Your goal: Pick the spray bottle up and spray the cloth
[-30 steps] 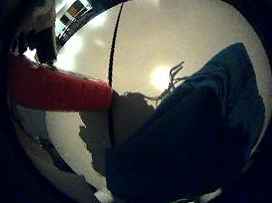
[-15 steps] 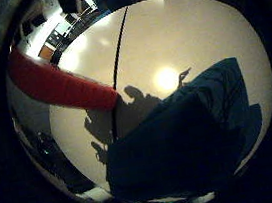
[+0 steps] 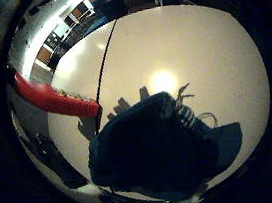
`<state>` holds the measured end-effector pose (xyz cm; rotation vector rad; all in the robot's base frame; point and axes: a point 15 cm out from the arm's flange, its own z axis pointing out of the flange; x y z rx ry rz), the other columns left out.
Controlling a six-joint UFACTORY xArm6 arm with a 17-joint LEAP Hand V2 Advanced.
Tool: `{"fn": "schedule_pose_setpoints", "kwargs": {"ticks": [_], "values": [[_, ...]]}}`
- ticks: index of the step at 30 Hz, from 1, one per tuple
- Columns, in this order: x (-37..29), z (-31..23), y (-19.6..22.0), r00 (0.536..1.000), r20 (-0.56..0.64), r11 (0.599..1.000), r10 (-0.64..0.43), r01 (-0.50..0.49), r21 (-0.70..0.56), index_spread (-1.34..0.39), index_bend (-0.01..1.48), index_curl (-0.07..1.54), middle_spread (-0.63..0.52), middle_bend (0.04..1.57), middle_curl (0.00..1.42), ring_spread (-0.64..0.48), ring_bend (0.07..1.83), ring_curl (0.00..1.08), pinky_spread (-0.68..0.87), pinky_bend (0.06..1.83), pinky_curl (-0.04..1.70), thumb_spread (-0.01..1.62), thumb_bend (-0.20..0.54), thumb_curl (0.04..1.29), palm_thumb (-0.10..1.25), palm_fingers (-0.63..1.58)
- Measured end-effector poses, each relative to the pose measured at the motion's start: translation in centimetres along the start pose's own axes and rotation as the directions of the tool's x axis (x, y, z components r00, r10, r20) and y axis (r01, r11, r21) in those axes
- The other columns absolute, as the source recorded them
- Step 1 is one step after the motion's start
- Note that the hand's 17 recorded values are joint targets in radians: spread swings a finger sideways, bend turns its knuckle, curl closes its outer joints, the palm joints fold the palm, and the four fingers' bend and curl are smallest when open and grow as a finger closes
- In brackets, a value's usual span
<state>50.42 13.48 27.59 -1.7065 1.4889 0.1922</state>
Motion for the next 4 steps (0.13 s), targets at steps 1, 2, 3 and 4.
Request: {"fn": "schedule_pose_setpoints", "kwargs": {"ticks": [1,2,3,4], "values": [[0.42,-0.46,-0.13,1.0,-0.006,1.0,0.003,-0.003,0.005,-0.27,0.19,0.49,-0.06,0.38,0.45,-0.06,0.64,0.4,0.33,0.4,0.51,1.03,-0.025,0.41,0.66,0.3],[0.65,-0.81,-0.21,1.0,-0.007,1.0,0.006,-0.006,0.008,-0.27,0.19,0.49,-0.06,0.37,0.45,-0.06,0.63,0.39,0.33,0.4,0.5,1.03,-0.025,0.41,0.66,0.3],[0.74,-1.04,-0.19,1.0,-0.004,1.0,0.009,-0.009,0.008,-0.27,0.18,0.48,-0.06,0.37,0.45,-0.06,0.63,0.39,0.33,0.39,0.49,1.03,-0.025,0.41,0.66,0.3],[0.98,-1.15,-0.03,1.0,-0.004,1.0,0.015,-0.015,0.006,-0.27,0.18,0.48,-0.06,0.37,0.44,-0.06,0.63,0.39,0.33,0.39,0.48,1.03,-0.025,0.41,0.66,0.31]]}}
